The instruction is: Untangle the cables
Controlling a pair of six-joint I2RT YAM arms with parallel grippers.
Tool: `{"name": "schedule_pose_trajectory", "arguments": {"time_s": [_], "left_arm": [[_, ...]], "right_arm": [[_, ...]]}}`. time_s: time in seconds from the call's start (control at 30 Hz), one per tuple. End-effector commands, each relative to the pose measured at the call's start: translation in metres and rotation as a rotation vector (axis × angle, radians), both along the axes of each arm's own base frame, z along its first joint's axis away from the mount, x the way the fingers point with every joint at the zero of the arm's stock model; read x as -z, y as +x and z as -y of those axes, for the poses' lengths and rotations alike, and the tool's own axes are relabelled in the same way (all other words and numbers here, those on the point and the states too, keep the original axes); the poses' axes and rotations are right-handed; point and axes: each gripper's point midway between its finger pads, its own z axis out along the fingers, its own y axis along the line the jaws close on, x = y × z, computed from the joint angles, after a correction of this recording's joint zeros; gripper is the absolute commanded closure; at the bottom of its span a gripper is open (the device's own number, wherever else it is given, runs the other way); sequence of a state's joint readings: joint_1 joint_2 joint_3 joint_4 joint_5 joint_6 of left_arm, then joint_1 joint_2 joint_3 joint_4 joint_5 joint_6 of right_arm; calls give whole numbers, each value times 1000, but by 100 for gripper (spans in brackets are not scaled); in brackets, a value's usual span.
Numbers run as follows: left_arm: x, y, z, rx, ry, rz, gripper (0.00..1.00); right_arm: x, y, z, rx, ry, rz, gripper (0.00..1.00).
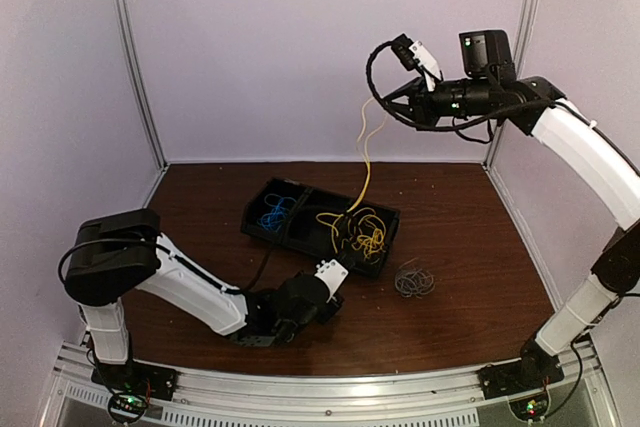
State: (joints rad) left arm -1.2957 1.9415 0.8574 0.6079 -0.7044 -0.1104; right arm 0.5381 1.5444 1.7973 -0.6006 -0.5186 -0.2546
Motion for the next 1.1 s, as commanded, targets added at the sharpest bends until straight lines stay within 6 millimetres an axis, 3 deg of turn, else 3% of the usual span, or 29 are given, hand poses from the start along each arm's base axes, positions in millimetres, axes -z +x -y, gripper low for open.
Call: {"name": "schedule_pose_trajectory", "arguments": {"time_s": [0.0, 0.17, 0.3, 0.47, 0.6, 0.9, 1.07], "left_arm": [[-42, 7, 12, -8, -142, 26, 100], [-73, 16, 39, 86, -280, -22, 100], [-97, 26, 51, 157, -395, -45, 100], [-113, 52, 56, 240, -565, -124, 100], [-119, 59, 76, 351, -648, -172, 100], [-94, 74, 111, 413, -717, -304, 99], [-75, 90, 112, 349, -714, -341, 97]], "right_arm": [[11, 16, -1, 32, -28, -7, 100], [52, 30, 4, 72, -99, -39, 100], [74, 44, 12, 100, -122, -64, 100], [103, 61, 23, 117, -128, -126, 100], [121, 69, 28, 117, -139, -167, 100], [162, 75, 26, 107, -183, -244, 100], [178, 76, 24, 101, -194, -273, 100]]}}
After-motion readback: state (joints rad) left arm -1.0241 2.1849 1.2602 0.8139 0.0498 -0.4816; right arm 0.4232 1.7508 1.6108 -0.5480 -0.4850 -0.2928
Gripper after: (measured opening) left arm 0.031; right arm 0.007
